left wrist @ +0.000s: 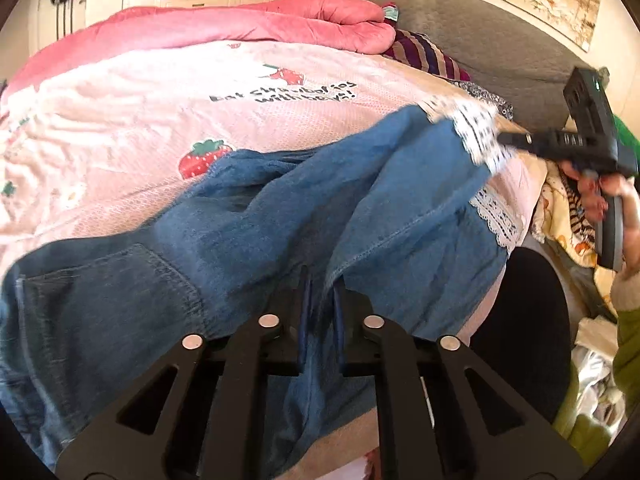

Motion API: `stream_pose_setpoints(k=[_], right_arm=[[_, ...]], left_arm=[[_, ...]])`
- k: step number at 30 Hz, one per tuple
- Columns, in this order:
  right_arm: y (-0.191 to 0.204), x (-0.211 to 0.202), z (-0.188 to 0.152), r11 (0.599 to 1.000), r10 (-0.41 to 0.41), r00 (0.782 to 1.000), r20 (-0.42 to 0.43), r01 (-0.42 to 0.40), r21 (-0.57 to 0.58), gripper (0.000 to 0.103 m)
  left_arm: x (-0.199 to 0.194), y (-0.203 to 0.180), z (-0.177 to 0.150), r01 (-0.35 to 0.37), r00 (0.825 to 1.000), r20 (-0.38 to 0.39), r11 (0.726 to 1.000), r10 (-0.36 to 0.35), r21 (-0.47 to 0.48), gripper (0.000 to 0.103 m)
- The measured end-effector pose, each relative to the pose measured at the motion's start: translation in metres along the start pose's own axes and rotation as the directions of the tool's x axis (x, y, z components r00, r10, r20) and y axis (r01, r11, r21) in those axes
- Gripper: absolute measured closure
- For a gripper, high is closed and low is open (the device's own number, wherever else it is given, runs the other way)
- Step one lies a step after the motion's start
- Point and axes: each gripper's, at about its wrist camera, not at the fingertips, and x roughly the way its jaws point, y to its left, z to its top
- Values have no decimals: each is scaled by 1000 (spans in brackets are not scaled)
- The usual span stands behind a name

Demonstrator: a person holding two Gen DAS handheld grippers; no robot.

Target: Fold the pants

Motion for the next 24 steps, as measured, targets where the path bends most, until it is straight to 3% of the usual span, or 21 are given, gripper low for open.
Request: stream_pose_setpoints(k=[6, 10, 19, 24], right_arm=[[-15, -10, -48, 1000, 17, 999, -39, -16, 11, 96], [-23, -9, -66, 999, 32, 996, -78, -30, 19, 96], [-47, -8, -75, 996, 6, 997, -77, 0, 85, 94], [-38, -21, -75, 999, -30, 999, -32, 32, 38, 87]], left_arm=[[-13, -9, -16, -38, 999, -15, 994, 40, 98, 100], [-12, -14, -26, -42, 998, -40, 993, 47, 115, 100], [-18, -23, -31, -71, 997, -29, 982, 78, 176, 99], [-22, -20, -37, -76, 996, -40, 980, 84, 182, 99]])
